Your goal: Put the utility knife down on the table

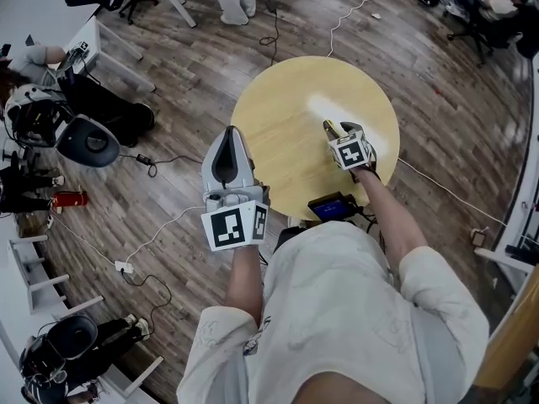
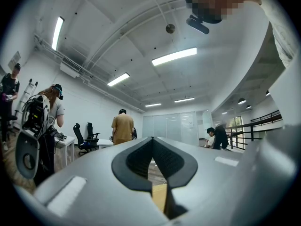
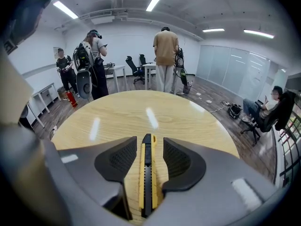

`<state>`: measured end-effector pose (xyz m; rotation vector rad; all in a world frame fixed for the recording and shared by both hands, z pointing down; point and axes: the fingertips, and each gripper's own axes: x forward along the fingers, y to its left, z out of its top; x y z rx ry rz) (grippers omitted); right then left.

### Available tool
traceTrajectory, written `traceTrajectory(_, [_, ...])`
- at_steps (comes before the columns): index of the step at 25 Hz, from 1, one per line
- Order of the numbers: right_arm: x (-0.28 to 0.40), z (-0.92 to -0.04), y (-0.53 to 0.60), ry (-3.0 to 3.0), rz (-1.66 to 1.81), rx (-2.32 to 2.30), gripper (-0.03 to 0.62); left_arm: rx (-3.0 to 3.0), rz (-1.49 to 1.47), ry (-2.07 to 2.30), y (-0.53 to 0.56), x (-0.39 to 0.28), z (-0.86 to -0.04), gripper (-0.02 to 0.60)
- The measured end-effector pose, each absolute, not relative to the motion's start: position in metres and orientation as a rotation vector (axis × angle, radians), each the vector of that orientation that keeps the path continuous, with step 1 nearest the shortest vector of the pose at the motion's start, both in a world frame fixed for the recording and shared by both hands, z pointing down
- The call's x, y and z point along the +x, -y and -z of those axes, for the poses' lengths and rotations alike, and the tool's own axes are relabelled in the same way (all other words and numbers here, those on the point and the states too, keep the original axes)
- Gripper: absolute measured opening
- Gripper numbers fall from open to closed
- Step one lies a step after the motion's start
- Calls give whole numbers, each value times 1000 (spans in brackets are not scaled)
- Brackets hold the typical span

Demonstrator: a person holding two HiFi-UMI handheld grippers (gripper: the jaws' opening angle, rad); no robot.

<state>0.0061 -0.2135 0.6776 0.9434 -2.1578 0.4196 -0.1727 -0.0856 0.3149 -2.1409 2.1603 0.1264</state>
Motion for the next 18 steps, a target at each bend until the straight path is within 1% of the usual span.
traceTrajectory(18, [-6, -605, 226, 2360, -316, 1044, 181, -2164, -135, -2135, 92, -172, -314, 20])
